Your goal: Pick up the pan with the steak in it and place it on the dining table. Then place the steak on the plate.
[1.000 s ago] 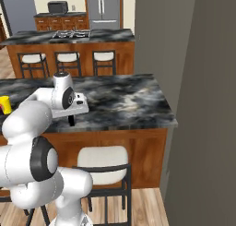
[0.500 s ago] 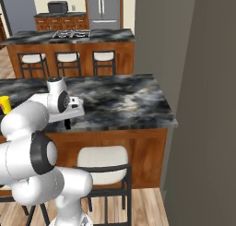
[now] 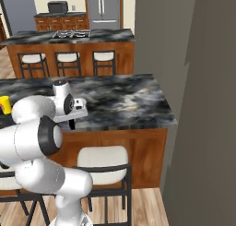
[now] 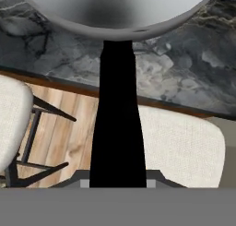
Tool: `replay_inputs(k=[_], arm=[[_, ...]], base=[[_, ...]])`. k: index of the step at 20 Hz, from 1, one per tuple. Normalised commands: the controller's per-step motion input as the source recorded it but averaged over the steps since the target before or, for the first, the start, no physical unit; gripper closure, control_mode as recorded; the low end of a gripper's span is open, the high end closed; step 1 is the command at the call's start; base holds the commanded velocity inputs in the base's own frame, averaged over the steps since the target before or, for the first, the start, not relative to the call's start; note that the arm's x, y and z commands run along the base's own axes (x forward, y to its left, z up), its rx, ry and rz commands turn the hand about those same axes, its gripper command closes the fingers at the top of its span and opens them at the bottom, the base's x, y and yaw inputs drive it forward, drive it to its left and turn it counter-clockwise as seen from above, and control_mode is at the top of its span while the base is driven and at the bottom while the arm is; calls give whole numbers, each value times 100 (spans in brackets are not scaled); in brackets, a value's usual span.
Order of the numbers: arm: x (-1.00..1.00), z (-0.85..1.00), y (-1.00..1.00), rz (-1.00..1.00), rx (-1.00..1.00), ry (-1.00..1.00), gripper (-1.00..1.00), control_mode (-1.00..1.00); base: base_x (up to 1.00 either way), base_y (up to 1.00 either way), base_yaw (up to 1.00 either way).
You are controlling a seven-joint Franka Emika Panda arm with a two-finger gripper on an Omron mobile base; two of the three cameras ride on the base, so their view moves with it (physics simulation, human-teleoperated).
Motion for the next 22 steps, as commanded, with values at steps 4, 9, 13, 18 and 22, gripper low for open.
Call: replay_inputs(k=[4, 9, 13, 18, 22], arm=[[48, -27, 3, 0, 1, 0, 100, -100], [50, -26, 10, 0, 2, 4, 100, -100], [43, -16, 22, 0, 0, 3, 100, -100], [39, -14, 26, -2, 0, 3, 100, -100], [22, -22, 19, -2, -1, 0, 100, -100]], base=[[0, 0, 0], [0, 0, 0], [0, 0, 0], [0, 0, 0], [0, 0, 0]])
